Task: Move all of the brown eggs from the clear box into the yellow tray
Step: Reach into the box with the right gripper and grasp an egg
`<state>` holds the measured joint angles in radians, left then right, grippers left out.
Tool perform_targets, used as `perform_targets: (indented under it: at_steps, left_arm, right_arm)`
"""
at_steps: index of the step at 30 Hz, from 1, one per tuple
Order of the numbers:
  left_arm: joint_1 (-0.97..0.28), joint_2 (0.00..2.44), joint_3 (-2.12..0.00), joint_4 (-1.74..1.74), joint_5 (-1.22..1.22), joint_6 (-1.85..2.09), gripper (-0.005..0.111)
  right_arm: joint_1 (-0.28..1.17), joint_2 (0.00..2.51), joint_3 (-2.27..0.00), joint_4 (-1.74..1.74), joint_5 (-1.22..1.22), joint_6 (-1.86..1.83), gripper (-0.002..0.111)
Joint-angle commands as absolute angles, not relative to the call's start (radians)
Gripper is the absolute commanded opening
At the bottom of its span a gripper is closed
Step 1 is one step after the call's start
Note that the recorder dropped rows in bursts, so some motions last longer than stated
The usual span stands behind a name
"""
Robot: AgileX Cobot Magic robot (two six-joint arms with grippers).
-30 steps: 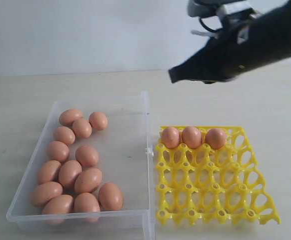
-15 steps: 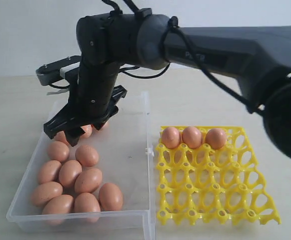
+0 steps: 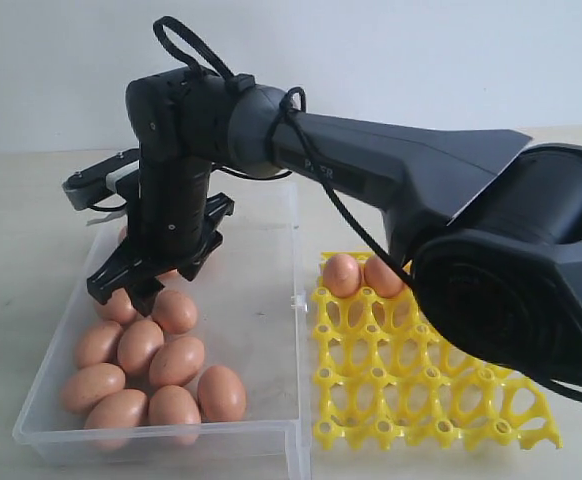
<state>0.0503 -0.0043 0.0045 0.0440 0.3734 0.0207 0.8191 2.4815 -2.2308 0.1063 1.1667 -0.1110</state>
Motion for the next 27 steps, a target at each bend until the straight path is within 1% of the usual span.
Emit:
perform_targets:
  at_steps: [1,5,7,8,9,12,13,17,20,22,23,25,26,27]
  left_arm:
    - [0.053,0.000,0.000,0.047,0.369,0.024,0.000]
    - [0.053,0.000,0.000,0.047,0.369,0.024,0.000]
    - [0.053,0.000,0.000,0.047,0.369,0.024,0.000]
    - [0.053,0.000,0.000,0.047,0.369,0.024,0.000]
    - [0.053,0.000,0.000,0.047,0.369,0.024,0.000]
    - [0.053,0.000,0.000,0.047,0.369,0.022,0.000]
    - [0.053,0.000,0.000,0.047,0.369,0.022,0.000]
    - [0.053,0.000,0.000,0.047,0.369,0.022,0.000]
    - [0.053,0.000,0.000,0.047,0.369,0.022,0.000]
    - [0.053,0.000,0.000,0.047,0.369,0.022,0.000]
    - [0.053,0.000,0.000,0.047,0.369,0.022,0.000]
    - [0.053,0.000,0.000,0.047,0.369,0.022,0.000]
    - [0.053,0.000,0.000,0.047,0.369,0.022,0.000]
    - [0.053,0.000,0.000,0.047,0.369,0.022,0.000]
  right_arm:
    - [0.820,2.511,-2.242,0.108,1.152,-0.121,0.062]
    - [0.820,2.535,-2.242,0.108,1.150,-0.121,0.062]
    - [0.820,2.536,-2.242,0.110,1.150,-0.121,0.057]
    - [0.820,2.536,-2.242,0.110,1.145,-0.121,0.050]
    - [0.820,2.534,-2.242,0.110,1.143,-0.121,0.041]
    - [0.818,2.513,-2.242,0.106,1.134,-0.143,0.005]
    - [0.815,2.504,-2.242,0.106,1.134,-0.151,0.000]
    - [0.790,2.425,-2.226,0.091,1.091,-0.120,0.000]
    - [0.771,2.312,-2.107,0.050,0.957,-0.068,0.000]
    - [0.755,2.211,-1.968,0.026,0.832,-0.029,0.000]
    - [0.744,2.134,-1.849,0.007,0.743,0.000,0.000]
    - [0.725,2.027,-1.669,0.000,0.545,0.052,0.000]
    - [0.706,1.947,-1.526,-0.006,0.395,0.076,0.000]
    - [0.692,1.896,-1.431,-0.008,0.295,0.092,0.000]
